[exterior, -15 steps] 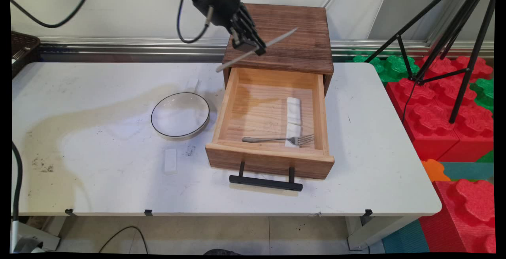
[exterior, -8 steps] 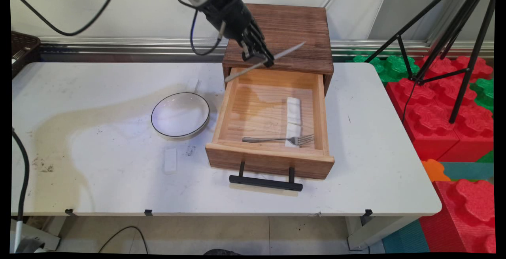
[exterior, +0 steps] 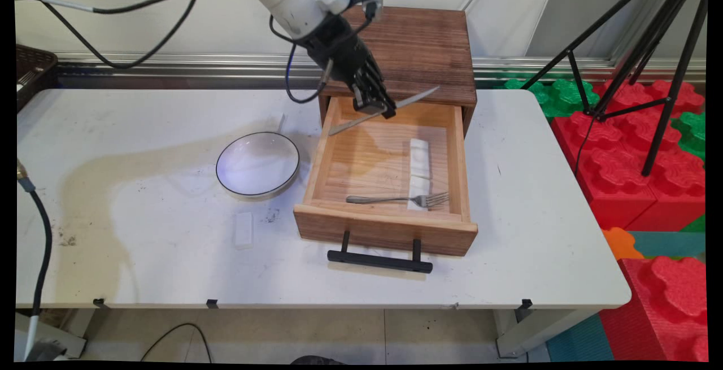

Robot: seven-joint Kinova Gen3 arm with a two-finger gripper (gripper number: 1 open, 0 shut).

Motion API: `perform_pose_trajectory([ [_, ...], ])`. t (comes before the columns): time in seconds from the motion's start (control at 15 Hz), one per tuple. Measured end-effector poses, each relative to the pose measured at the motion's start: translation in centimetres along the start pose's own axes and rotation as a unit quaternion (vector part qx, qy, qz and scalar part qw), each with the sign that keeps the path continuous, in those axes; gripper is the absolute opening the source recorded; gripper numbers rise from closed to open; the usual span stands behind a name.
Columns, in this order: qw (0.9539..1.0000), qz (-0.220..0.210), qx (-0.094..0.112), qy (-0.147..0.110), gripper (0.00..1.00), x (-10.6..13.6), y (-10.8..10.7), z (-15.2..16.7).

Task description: Place the picked object into the drawer

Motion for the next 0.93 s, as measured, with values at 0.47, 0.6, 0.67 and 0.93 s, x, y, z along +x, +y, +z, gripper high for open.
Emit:
perform_pose_trajectory([
  [0.47, 0.9999, 0.0, -0.012, -0.006, 0.0, -1.7, -0.4, 3.9],
  [0.6, 0.9999, 0.0, -0.015, -0.008, 0.0, -2.1, -0.5, 4.9],
  [0.67, 0.9998, 0.0, -0.017, -0.009, 0.0, -2.3, -0.6, 5.4],
  [0.93, 0.9997, 0.0, -0.02, -0.011, 0.0, -2.8, -0.7, 7.0],
])
